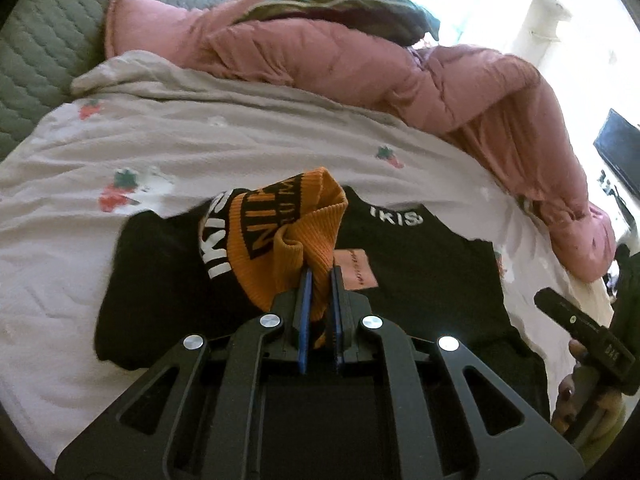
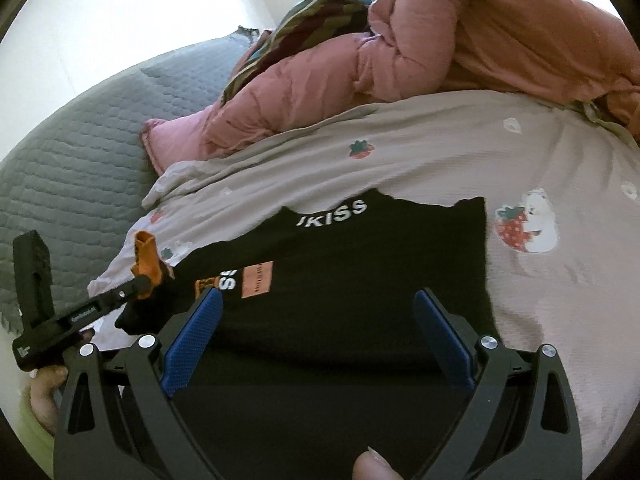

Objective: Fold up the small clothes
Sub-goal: 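Carry the sleeve across the shirt body with the left tool and open, then close the right tool on an orange cuff lying on the shirt body, then lay the held orange cuff flat on the shirt body, open the right tool, then move both open tools toward the black sweatshirt hem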

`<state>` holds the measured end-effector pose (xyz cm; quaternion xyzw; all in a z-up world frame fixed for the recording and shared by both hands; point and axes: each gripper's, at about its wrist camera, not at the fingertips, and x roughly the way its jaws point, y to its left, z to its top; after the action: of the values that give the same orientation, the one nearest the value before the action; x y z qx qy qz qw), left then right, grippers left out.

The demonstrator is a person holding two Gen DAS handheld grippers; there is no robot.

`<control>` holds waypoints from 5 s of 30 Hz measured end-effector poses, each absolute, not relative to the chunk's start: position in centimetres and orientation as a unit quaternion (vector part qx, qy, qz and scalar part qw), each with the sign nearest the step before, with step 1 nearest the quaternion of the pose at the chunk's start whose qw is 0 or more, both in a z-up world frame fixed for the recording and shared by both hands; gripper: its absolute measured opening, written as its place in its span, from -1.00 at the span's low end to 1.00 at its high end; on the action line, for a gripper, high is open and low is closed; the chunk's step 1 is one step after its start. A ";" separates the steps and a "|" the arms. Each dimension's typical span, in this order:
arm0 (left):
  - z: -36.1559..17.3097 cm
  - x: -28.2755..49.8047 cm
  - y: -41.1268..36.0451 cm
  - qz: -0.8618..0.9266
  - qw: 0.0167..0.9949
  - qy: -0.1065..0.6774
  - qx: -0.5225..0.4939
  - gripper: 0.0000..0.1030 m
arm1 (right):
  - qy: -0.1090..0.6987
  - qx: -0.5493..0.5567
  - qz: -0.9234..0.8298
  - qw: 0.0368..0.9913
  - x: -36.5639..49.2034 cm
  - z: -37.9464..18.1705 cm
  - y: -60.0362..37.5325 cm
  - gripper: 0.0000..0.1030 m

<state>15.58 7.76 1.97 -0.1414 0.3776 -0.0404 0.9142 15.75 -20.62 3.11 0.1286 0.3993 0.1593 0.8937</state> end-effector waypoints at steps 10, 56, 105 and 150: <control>0.6 15.7 4.4 -0.107 0.903 0.392 -0.137 -0.93 | 0.409 0.131 0.151 0.890 16.2 2.3 -21.2 0.86; 0.8 12.5 17.6 0.071 0.938 0.303 -0.151 0.13 | 0.441 0.096 0.262 0.853 21.4 1.9 -6.2 -0.83; -4.1 20.1 6.4 -0.030 0.892 0.447 -0.061 0.26 | 0.405 0.083 0.093 0.906 18.9 1.5 -24.4 -0.65; -5.0 17.6 6.2 -0.033 0.899 0.435 -0.039 0.32 | 0.490 -0.020 0.138 0.860 18.1 -2.7 -19.2 -0.24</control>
<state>17.57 6.20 -4.97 -0.0389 0.4350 -0.0332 0.8990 18.10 -19.18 -2.73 -0.0203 0.4901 0.1384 0.8604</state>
